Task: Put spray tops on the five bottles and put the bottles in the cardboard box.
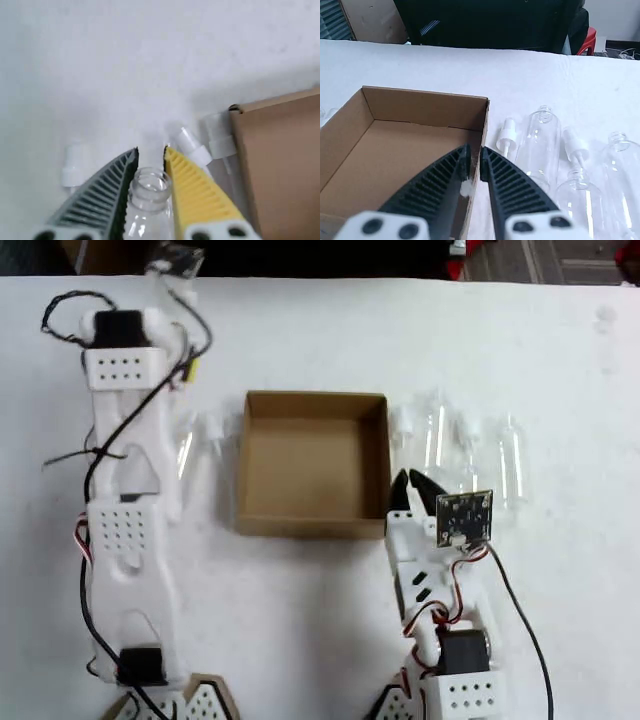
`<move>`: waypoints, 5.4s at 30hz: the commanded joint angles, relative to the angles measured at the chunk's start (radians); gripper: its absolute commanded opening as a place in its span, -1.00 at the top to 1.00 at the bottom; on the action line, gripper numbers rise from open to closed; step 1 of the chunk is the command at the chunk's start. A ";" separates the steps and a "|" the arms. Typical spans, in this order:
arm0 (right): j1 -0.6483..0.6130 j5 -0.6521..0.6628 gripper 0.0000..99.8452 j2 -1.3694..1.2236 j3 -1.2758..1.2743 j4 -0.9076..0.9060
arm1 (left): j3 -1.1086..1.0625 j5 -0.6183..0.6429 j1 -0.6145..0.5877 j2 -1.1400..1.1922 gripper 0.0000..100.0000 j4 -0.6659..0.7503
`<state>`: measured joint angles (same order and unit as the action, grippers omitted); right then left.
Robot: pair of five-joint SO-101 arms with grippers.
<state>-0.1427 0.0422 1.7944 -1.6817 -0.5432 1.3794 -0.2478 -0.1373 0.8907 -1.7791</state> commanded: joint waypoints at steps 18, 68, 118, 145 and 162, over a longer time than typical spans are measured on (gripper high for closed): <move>0.013 0.008 0.96 0.004 -0.009 -0.005 | -0.830 0.272 0.409 -0.984 0.96 0.138; 0.013 0.008 0.96 0.002 -0.009 -0.035 | -2.306 0.529 0.332 -0.777 0.95 2.765; 0.013 0.008 0.96 0.002 -0.009 -0.035 | -2.205 0.548 0.278 -0.642 0.62 2.762; 0.013 0.008 0.96 0.002 -0.009 -0.035 | -1.961 0.885 -0.056 -1.354 0.63 1.519; 0.013 0.008 0.96 0.002 -0.009 -0.035 | -1.126 0.285 -0.047 -0.759 0.63 0.502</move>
<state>-0.1427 0.0422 1.7944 -1.6817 -0.5708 0.0660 0.1082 -0.1772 0.0453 -1.1178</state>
